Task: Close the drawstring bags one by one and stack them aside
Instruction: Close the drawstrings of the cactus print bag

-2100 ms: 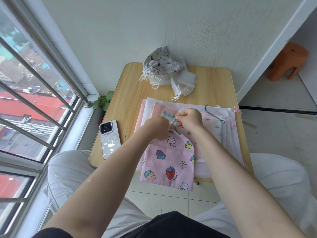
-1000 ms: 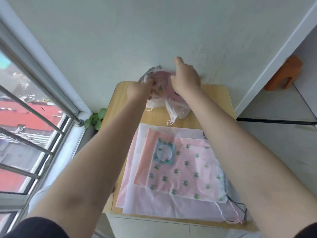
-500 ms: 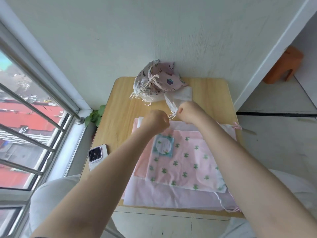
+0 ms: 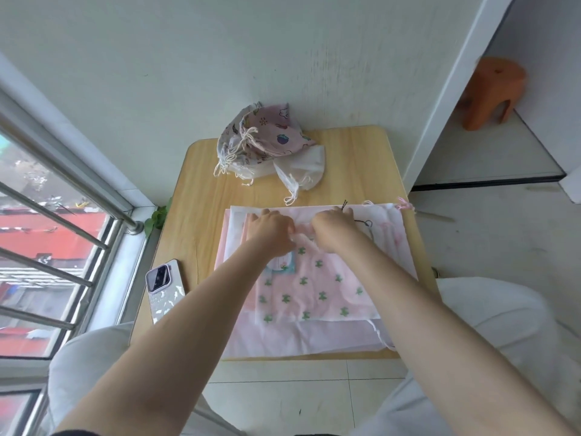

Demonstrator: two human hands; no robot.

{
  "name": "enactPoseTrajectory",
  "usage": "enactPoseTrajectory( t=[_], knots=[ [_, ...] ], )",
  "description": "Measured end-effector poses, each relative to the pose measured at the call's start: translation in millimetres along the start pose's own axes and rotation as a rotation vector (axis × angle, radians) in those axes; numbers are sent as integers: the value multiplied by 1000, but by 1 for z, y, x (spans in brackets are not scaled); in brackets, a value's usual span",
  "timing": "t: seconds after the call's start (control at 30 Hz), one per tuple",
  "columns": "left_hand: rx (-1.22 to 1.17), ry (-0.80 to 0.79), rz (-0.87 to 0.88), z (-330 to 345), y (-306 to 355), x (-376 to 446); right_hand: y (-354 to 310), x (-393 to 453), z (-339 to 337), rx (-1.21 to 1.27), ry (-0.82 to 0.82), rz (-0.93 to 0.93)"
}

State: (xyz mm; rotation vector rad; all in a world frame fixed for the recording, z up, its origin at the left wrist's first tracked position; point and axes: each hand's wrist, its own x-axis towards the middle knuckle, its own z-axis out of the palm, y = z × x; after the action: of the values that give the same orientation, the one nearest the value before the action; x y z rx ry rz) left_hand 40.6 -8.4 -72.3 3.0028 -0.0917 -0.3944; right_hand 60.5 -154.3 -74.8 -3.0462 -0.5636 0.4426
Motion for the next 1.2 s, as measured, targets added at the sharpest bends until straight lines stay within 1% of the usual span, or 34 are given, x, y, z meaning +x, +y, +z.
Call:
enactPoseTrajectory(
  t=[0.1, 0.17, 0.23, 0.27, 0.3, 0.33, 0.37, 0.43, 0.47, 0.5, 0.57, 0.6, 0.63, 0.67, 0.7, 0.77, 0.8, 0.9, 0.93, 1.03, 1.1, 1.17, 1.2],
  knots=[
    [-161, 36, 31, -8, 5, -9, -8, -2, -6, 37, 56, -102],
    [-246, 54, -43, -12, 6, -14, -7, -1, -8, 65, 174, -123],
    [-404, 64, -162, -13, -2, -18, -5, -3, -13, 88, 351, -73],
    [-455, 53, -213, -12, -7, -19, -2, -5, -16, 85, 428, -1],
    [-479, 40, -263, -13, -11, -22, -1, -6, -19, 94, 465, 89],
    [-494, 23, -306, -14, -15, -25, 1, -7, -23, 136, 445, 190],
    [-501, 11, -331, -15, -19, -28, 3, -7, -27, 191, 375, 278],
    [-489, -28, -327, -16, -27, -33, 5, -6, -31, 275, 167, 374],
    [-476, -71, -308, -18, -29, -37, 6, -5, -32, 291, 78, 378],
    [-467, -128, -273, -19, -31, -40, 6, -5, -31, 294, 22, 357],
    [-435, -298, -176, -22, -36, -46, -2, -6, -30, 327, -6, 266],
    [-408, -353, -154, -23, -36, -49, -8, -7, -29, 373, -5, 211],
    [-390, -357, -156, -25, -38, -52, -14, -7, -28, 422, -6, 145],
    [-410, -308, -193, -24, -41, -52, -21, -9, -26, 472, -13, 81],
    [-501, -224, -269, -22, -46, -53, -28, -9, -25, 518, -31, 26],
    [-763, -49, -437, -20, -52, -55, -40, -12, -22, 597, -64, -47],
    [-863, 10, -482, -17, -56, -57, -46, -13, -21, 625, -66, -73],
    [-1184, 102, -570, -10, -66, -62, -60, -15, -18, 620, -35, -152],
    [-1310, 102, -598, -9, -68, -64, -64, -16, -18, 614, -23, -168],
    [-1565, 71, -606, -7, -71, -65, -67, -18, -17, 614, 7, -174],
    [-1761, 129, -588, -7, -71, -65, -68, -19, -15, 600, 19, -168],
    [-1980, 213, -526, -11, -69, -65, -66, -19, -12, 588, 26, -151],
    [-2041, 251, -497, -14, -68, -65, -66, -19, -10, 582, 28, -134]
  ],
)
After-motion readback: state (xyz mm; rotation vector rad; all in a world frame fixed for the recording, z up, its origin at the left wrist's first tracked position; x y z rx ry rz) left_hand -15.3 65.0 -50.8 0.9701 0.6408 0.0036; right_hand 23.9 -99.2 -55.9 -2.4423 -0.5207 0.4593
